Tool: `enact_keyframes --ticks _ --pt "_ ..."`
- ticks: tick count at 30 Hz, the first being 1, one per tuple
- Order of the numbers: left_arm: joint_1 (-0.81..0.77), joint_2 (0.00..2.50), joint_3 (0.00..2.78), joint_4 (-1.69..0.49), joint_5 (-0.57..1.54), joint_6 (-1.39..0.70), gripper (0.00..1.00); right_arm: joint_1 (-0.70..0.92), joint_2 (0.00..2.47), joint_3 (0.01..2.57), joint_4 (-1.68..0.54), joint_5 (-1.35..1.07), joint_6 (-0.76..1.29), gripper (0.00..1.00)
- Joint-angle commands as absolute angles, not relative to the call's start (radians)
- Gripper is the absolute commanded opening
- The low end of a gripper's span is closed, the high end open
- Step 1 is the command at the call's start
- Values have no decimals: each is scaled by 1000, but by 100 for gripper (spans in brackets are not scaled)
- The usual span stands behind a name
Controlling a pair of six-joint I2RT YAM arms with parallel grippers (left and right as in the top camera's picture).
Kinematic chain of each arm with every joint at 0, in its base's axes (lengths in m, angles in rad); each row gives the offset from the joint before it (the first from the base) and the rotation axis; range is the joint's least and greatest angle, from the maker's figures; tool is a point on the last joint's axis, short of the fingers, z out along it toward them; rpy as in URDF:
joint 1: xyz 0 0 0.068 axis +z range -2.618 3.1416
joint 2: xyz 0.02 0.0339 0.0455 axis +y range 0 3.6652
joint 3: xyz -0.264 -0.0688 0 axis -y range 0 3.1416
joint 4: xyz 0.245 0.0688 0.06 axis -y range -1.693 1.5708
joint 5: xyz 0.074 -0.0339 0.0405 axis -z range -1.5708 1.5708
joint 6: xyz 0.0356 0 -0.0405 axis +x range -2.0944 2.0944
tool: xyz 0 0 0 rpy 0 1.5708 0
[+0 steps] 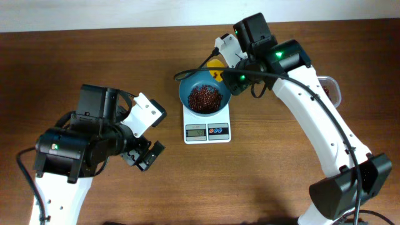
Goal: Scoop item into bowl and weigh 50g on scale
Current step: 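Tilt the scoop with the right gripper to pour beans into the bowl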
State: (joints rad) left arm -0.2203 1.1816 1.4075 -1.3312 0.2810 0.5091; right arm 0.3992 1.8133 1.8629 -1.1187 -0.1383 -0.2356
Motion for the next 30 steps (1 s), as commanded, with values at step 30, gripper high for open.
enact_keyframes --ticks 30 --pt "-216 1177 1422 -1330 293 525 99 410 1832 1930 -1145 -191 -194 4"
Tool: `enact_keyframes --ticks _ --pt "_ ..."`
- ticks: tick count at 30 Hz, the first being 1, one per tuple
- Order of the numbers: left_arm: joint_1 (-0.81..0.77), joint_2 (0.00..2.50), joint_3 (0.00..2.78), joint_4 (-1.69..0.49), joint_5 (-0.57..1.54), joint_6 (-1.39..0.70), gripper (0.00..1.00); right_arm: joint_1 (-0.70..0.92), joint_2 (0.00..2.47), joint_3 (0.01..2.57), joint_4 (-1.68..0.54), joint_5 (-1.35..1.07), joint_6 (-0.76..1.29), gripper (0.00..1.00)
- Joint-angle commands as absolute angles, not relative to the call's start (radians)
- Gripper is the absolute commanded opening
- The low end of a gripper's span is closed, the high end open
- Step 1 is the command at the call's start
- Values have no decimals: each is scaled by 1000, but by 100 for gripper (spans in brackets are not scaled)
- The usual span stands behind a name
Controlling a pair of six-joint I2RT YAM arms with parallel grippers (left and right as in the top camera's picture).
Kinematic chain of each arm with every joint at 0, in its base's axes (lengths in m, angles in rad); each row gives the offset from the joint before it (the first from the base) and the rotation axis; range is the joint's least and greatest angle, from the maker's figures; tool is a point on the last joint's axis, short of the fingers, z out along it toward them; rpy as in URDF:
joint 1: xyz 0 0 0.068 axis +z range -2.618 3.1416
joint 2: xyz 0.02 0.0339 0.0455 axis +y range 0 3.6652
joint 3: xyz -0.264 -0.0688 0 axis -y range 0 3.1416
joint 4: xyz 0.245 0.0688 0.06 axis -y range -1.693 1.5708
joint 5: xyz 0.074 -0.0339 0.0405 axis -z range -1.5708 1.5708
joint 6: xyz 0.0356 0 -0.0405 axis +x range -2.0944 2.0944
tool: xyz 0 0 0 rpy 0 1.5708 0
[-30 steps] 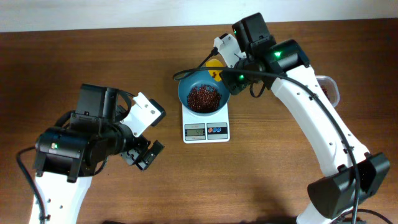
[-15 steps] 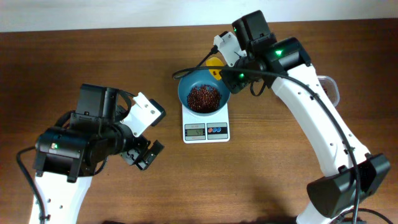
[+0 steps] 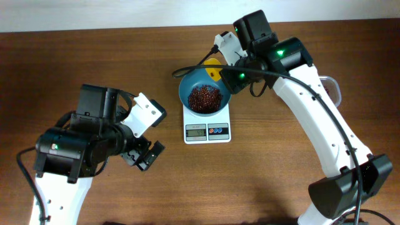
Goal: Scoop item into bowl and weigh 50g on scale
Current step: 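Tilt the scoop with the right gripper to pour beans into the bowl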
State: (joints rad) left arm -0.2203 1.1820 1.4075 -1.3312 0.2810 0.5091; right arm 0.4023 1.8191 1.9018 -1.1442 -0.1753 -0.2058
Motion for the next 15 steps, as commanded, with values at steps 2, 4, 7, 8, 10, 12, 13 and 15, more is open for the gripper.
enact_keyframes --ticks 2,4,7,8,10,12,13,15 --pt "-216 1177 1422 -1330 293 525 99 410 1831 1930 -1145 -191 -194 4" --pt "-216 1177 1422 -1330 293 525 99 410 1831 1930 -1145 -190 -194 4" --pt "-216 1177 1422 -1330 293 525 99 410 1831 1930 -1145 -186 -194 4" --pt "-216 1177 1422 -1329 293 525 99 410 1831 1930 -1145 -187 -194 4" --pt "-216 1177 1422 -1330 293 525 99 410 1832 1930 -1145 -187 -194 4" --pt "-216 1177 1422 -1330 293 525 99 411 1832 1930 -1143 -187 -195 4" --pt "-216 1177 1422 -1330 293 525 99 413 1831 1930 -1142 -187 -203 4" --pt "-216 1177 1422 -1330 293 525 99 425 1832 1930 -1137 -155 -226 4"
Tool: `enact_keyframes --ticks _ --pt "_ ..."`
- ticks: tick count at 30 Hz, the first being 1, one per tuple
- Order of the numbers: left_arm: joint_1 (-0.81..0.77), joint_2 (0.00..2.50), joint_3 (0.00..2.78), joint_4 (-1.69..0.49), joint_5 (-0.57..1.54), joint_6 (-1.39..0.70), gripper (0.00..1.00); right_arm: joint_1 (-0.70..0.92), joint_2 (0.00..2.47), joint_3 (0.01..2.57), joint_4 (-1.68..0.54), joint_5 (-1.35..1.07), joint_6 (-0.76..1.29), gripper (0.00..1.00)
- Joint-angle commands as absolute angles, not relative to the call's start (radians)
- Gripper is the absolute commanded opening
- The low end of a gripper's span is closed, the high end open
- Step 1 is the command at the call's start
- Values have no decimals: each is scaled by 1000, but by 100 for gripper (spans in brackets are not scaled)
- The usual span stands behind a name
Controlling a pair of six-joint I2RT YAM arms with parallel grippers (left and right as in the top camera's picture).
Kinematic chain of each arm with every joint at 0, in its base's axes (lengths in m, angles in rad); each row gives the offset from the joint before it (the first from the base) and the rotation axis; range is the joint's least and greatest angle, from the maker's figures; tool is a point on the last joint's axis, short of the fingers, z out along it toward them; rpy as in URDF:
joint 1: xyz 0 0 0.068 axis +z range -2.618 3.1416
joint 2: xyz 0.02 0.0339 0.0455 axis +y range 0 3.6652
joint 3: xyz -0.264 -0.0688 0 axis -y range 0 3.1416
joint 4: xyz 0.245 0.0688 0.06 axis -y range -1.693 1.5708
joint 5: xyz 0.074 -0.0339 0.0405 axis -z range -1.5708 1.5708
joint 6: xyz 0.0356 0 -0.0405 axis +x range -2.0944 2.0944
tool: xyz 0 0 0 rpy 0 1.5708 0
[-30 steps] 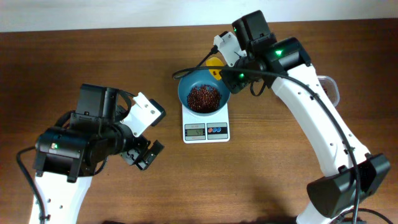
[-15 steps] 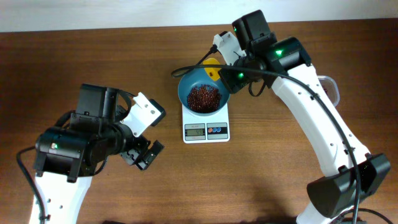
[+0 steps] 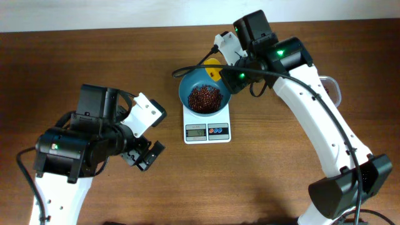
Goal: Scoop item into bowl and weigh 50g on scale
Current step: 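Tilt the scoop with the right gripper to pour beans into the bowl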
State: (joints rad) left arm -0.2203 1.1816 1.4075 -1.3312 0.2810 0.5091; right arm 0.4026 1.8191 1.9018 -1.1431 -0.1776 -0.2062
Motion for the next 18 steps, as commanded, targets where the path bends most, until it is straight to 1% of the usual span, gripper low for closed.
enact_keyframes --ticks 1,3,6,11,14,18 --pt "-216 1177 1422 -1330 293 525 99 432 1832 1930 -1143 -123 -242 4" --pt "-216 1177 1422 -1330 293 525 99 438 1842 1912 -1150 -40 -262 4" --pt "-216 1177 1422 -1330 293 525 99 453 1845 1909 -1128 -21 -285 4" --pt "-216 1177 1422 -1330 293 525 99 477 1845 1909 -1130 83 -284 4" --pt "-216 1177 1422 -1330 293 525 99 480 1845 1910 -1130 96 -282 4" --pt "-216 1177 1422 -1330 293 525 99 439 1842 1956 -1129 102 -135 4"
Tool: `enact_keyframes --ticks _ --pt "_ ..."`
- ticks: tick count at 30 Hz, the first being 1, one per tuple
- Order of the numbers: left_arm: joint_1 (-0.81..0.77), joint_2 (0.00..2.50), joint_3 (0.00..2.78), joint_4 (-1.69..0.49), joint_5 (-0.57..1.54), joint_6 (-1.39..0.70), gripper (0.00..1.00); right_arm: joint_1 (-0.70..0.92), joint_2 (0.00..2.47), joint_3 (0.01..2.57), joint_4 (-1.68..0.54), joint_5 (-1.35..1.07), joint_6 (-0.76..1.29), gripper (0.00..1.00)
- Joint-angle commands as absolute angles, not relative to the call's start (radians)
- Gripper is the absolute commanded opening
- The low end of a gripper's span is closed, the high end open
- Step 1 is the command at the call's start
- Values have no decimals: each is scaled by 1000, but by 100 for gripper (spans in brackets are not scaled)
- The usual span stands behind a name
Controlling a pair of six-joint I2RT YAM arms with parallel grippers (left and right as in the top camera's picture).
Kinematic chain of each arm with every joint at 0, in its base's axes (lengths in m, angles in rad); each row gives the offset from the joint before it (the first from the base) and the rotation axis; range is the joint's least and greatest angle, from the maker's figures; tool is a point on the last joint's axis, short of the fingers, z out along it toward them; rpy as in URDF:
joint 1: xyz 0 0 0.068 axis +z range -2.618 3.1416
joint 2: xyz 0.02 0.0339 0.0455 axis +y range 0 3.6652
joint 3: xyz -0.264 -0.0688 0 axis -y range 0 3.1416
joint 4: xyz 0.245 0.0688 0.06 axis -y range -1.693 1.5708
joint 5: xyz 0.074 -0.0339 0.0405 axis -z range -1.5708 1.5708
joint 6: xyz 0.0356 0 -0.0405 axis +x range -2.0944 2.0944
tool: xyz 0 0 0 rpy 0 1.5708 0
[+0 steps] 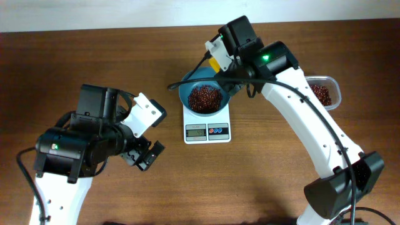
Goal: Scoop item into bowl and weigh 50g on scale
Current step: 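Tilt the scoop with the right gripper to pour beans into the bowl, then move the empty scoop right and down toward the table front with the right gripper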
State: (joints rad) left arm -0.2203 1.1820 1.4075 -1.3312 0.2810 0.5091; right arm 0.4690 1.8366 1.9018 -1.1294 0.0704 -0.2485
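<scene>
A blue bowl [195, 83] holding red beans [205, 98] stands on the small white scale [207, 123], whose display [196, 131] is too small to read. My right gripper [220, 69] hangs over the bowl's far rim, shut on a yellow scoop [216, 63]. Only a sliver of the scoop shows beside the wrist, and the fingers are mostly hidden under it. My left gripper [149, 156] rests open and empty over the table, left of the scale and nearer the front.
A clear container [323, 94] with more red beans sits at the right, beyond the right arm's forearm. A black cable loops past the bowl's left rim. The left arm's body fills the table's front left.
My right wrist and the scoop have shifted left along the bowl's far rim. The bean container at the right is now more exposed. The left arm, bowl and scale are unchanged.
The right gripper held the yellow scoop at the bowl's far right rim. It then stood slightly farther back, with the bowl full of beans throughout. Now it is more to the left over the rim. The left arm stayed still the whole time.
</scene>
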Motion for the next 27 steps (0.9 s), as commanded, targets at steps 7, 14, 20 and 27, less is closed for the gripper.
enact_keyframes --ticks 7,14,20,27 --pt "-216 1177 1422 -1330 293 525 99 308 1800 2134 -1139 91 -88 4" --pt "-216 1177 1422 -1330 293 525 99 169 1777 2151 -1175 85 -9 4" --pt "-216 1177 1422 -1330 293 525 99 138 1777 2151 -1172 91 8 4" --pt "-216 1177 1422 -1330 293 525 99 27 1728 2151 -1208 91 61 4"
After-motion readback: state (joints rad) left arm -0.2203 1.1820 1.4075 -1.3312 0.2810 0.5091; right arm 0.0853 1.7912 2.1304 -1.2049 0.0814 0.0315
